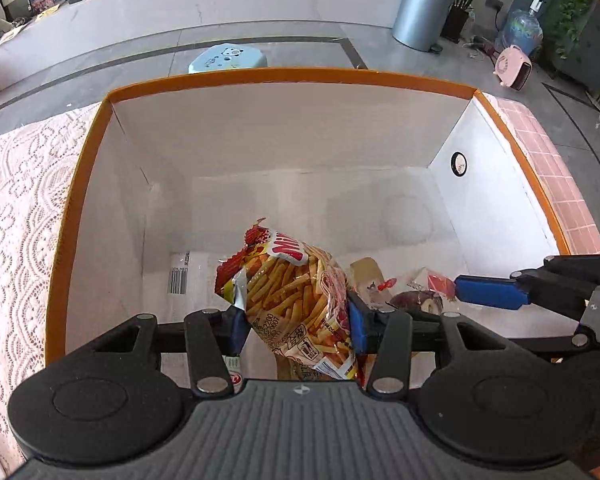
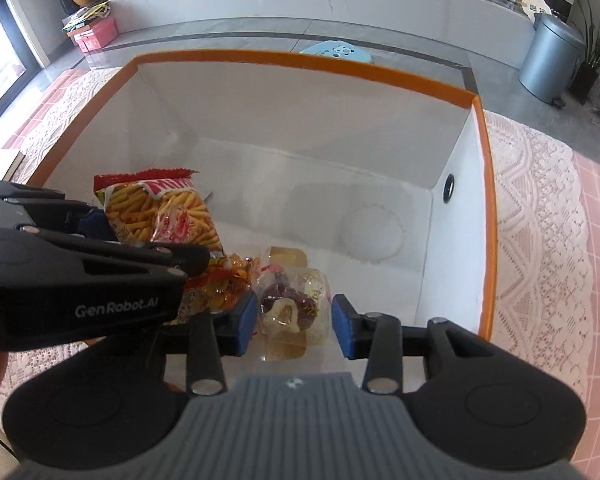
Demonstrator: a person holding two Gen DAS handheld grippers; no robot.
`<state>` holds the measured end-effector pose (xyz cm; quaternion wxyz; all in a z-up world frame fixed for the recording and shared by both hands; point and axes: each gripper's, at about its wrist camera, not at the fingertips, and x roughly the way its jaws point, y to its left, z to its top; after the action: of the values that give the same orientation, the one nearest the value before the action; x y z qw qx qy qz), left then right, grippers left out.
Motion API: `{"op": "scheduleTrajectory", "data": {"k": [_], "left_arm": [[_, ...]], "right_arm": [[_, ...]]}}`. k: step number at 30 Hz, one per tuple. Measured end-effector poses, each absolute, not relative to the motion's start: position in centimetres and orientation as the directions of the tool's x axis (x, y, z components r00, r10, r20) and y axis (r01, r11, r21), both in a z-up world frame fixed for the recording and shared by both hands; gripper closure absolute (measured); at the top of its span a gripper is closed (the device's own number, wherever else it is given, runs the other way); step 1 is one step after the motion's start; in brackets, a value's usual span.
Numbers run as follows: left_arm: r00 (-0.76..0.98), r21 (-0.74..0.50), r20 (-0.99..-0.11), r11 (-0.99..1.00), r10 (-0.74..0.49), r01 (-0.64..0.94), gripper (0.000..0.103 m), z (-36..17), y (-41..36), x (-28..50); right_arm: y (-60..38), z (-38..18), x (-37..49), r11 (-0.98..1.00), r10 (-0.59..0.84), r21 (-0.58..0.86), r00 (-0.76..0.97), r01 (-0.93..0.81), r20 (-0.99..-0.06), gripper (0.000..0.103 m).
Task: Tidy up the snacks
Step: 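Carry both bags over the orange box and release them inside, then withdraw both tools from the box toward the remaining snacks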
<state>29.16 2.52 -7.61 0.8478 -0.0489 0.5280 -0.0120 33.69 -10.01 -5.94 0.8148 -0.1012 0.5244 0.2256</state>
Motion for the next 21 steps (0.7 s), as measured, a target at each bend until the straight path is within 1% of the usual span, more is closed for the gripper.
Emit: {"op": "scheduleTrajectory", "data": {"k": [5, 6, 7, 8, 9, 12, 14, 16, 17, 18, 20, 21], "left_arm": [[0.437, -0.095, -0.896, 0.995, -0.071, -0.034, 0.040, -7.3, 2.5, 29.1], [0.442, -0.101, -0.894, 0.994, -0.074, -0.038, 0.038, -7.1, 2.6, 29.0], [0.450, -0.105, -0.890, 0.994, -0.076, -0.040, 0.033, -6.9, 2.7, 29.1], [0.461, -0.107, -0.884, 0.993, -0.077, -0.040, 0.030, -6.7, 2.8, 29.2], [0.474, -0.103, -0.878, 0.994, -0.073, -0.038, 0.026, -6.4, 2.8, 29.0], [0.500, -0.091, -0.864, 0.995, -0.063, -0.032, 0.023, -5.2, 2.7, 28.3], [0.524, -0.089, -0.850, 0.996, -0.060, -0.030, 0.021, -4.3, 2.6, 27.7], [0.550, -0.094, -0.833, 0.995, -0.062, -0.030, 0.021, -3.2, 2.7, 26.8], [0.566, -0.102, -0.822, 0.994, -0.068, -0.029, 0.021, -2.6, 2.8, 26.2], [0.581, -0.113, -0.810, 0.993, -0.077, -0.026, 0.021, -2.0, 2.9, 25.6], [0.610, -0.130, -0.787, 0.991, -0.089, -0.022, 0.021, -0.8, 3.1, 24.1], [0.627, -0.139, -0.774, 0.990, -0.094, -0.023, 0.021, -0.2, 3.1, 23.4]], "right_arm": [[-9.7, -5.9, 33.7, 0.883, 0.239, 0.056, 0.344, -0.467, -0.908, 0.062], [-9.7, -5.8, 33.7, 0.883, 0.239, 0.055, 0.345, -0.466, -0.908, 0.062], [-9.6, -5.7, 33.6, 0.883, 0.240, 0.056, 0.346, -0.467, -0.907, 0.061], [-9.6, -5.5, 33.4, 0.882, 0.243, 0.057, 0.347, -0.468, -0.906, 0.058], [-9.6, -5.3, 33.3, 0.881, 0.244, 0.057, 0.348, -0.469, -0.905, 0.052], [-9.7, -4.5, 32.9, 0.881, 0.240, 0.047, 0.359, -0.472, -0.902, 0.044], [-9.8, -3.8, 32.4, 0.882, 0.240, 0.042, 0.371, -0.470, -0.897, 0.044], [-10.0, -2.7, 31.9, 0.885, 0.249, 0.044, 0.391, -0.463, -0.886, 0.040], [-10.3, -2.1, 31.5, 0.888, 0.255, 0.046, 0.405, -0.458, -0.878, 0.035], [-10.5, -1.4, 31.0, 0.889, 0.264, 0.049, 0.424, -0.455, -0.866, 0.032], [-11.0, 0.1, 30.1, 0.891, 0.287, 0.056, 0.462, -0.451, -0.839, 0.032], [-11.4, 1.0, 29.4, 0.892, 0.300, 0.063, 0.481, -0.448, -0.824, 0.029]]}}
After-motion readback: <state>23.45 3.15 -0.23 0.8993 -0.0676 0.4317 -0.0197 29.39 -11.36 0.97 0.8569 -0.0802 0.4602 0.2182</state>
